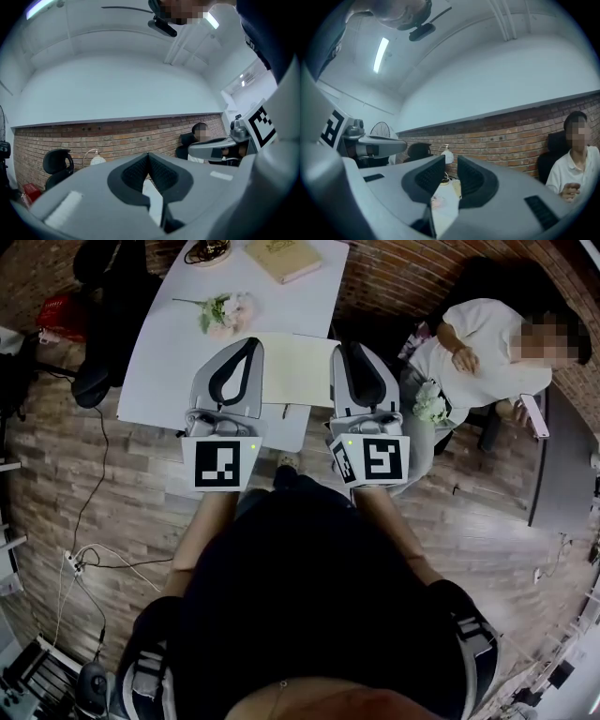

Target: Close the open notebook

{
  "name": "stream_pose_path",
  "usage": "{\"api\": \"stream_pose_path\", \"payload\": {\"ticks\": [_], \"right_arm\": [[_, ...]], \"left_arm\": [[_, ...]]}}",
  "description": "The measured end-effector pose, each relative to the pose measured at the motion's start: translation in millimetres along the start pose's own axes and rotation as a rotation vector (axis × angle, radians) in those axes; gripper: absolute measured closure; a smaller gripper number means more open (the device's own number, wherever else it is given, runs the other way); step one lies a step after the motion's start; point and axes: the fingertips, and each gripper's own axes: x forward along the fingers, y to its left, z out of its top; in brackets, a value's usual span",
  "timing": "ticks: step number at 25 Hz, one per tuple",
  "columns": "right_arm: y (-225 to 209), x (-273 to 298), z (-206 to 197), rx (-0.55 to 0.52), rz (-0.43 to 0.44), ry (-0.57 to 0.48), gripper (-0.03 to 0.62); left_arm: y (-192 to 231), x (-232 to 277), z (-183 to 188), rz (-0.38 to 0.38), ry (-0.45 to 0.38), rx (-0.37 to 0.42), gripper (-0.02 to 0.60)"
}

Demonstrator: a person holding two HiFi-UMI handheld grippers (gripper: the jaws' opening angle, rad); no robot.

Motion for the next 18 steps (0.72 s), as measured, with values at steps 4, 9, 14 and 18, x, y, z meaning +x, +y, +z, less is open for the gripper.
{"api": "stream_pose_path", "payload": {"ticks": [4,9,14,18], "right_arm": [[-9,13,-7,0.007,-0.010,-0.002,0.551],[-18,21,-10,0.008,-0.022,0.000,0.551],[-28,19,-16,0.014,-0.049,0.014,0.551],[-28,16,-17,0.013,-0.064,0.019,0.551]], "left_arm": [[3,14,-6,-0.011,0.008,-0.007,0.575],[7,25,-9,-0.006,0.004,-0.008,0.575],[2,32,-9,-0.016,0.000,-0.007,0.575],[0,39,-10,-0.043,-0.009,0.000,0.575]]}}
